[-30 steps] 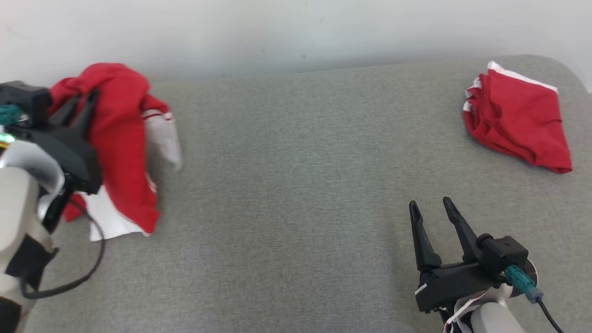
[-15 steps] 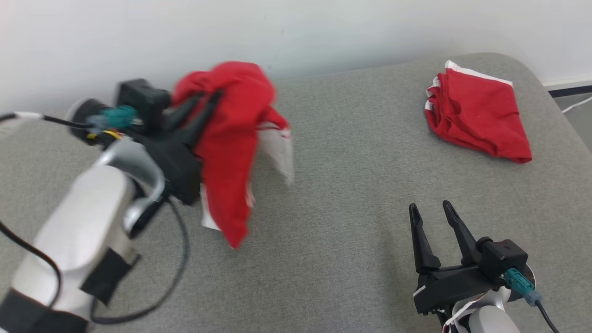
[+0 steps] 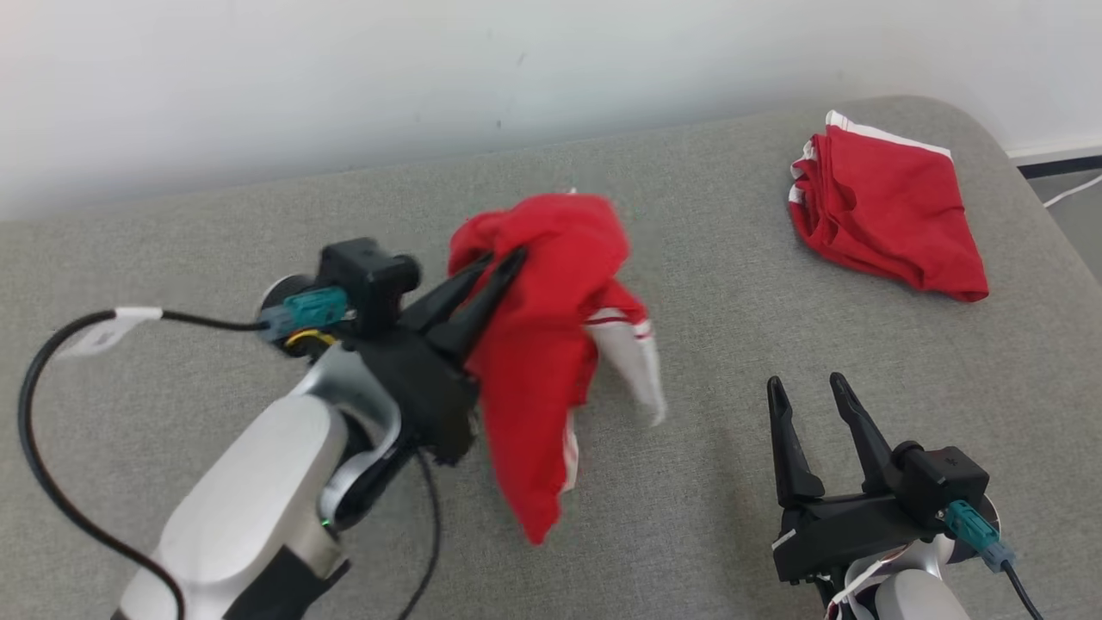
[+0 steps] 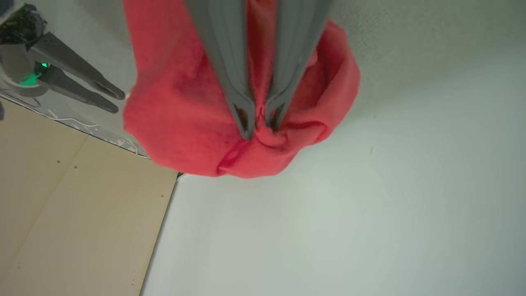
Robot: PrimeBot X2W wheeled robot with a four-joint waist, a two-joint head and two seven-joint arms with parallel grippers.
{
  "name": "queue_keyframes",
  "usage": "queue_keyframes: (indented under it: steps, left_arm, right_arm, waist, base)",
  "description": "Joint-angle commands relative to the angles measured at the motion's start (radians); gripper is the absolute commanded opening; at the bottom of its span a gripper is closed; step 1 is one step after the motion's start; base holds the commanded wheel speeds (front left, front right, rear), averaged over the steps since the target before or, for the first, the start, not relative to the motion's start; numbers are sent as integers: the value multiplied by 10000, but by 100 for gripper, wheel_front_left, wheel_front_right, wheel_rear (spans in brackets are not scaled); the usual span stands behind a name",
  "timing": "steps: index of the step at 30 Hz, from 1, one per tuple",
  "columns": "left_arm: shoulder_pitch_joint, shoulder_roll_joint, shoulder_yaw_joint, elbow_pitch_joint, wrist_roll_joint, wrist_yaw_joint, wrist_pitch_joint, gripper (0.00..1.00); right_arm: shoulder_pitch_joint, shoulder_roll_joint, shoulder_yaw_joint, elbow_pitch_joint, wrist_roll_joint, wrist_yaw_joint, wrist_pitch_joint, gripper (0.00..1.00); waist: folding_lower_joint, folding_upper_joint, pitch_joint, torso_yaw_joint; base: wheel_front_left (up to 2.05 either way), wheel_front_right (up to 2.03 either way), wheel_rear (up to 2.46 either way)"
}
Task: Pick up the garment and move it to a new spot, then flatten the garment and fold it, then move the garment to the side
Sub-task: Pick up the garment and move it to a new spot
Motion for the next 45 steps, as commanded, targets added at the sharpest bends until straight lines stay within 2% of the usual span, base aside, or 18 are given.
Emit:
queue_keyframes:
  steps: [1,9,10,11,12,13,14,23,27,33,36,45]
  left_arm:
    - [303,302,176,214,80,135,-205,0]
    - [907,916,493,1644,46,193,-818,0]
    - [940,952,531,1839,49,183,-930,9]
    - [974,981,530,2027,65,166,-1029,31]
    - [1020,992,524,2184,69,143,-1127,44]
    - [1053,985,547,2343,37,115,-1245,90]
    - [1069,975,575,2492,14,121,-1354,100]
    - [1524,1129,759,2967,250,444,-2619,100]
    - [2063,1155,1013,2474,289,917,-3224,100]
    - [3329,1066,1172,1096,789,1911,-3679,100]
    - [3820,962,1081,663,1023,2161,-3712,100]
    - [4603,593,726,473,1341,2279,-3764,100]
  right_arm:
    - [59,11,-23,-36,-40,-3,-21,100]
    - [-91,-59,21,46,-28,-3,-21,100]
    - [-117,-68,34,48,-21,-3,-21,100]
    - [-139,-76,63,55,-13,-3,-21,100]
    - [-148,-70,78,59,-21,-3,-21,100]
    - [-146,-70,91,65,-31,-3,-21,100]
    - [-144,-77,97,82,-37,-3,-21,100]
    - [114,-162,92,222,34,-3,-19,100]
    - [287,-180,7,210,33,-3,-21,100]
    - [608,-165,-109,140,-60,-3,-21,100]
    - [655,-189,-146,140,-55,-3,-21,100]
    - [735,-198,-145,97,-73,-3,-21,100]
  waist:
    - [1,0,95,44]
    - [1,0,290,206]
    - [1,0,308,227]
    - [1,0,322,250]
    - [1,0,326,274]
    - [1,0,325,298]
    - [1,0,319,322]
    - [1,0,-80,514]
    - [1,0,-309,634]
    - [1,0,-543,893]
    - [1,0,-605,981]
    - [1,0,-599,1083]
  base:
    - [0,0,0]
    - [0,0,0]
    - [0,0,0]
    - [0,0,0]
    - [0,0,0]
    - [0,0,0]
    - [0,0,0]
    - [0,0,0]
    - [0,0,0]
    - [0,0,0]
    - [0,0,0]
    - [0,0,0]
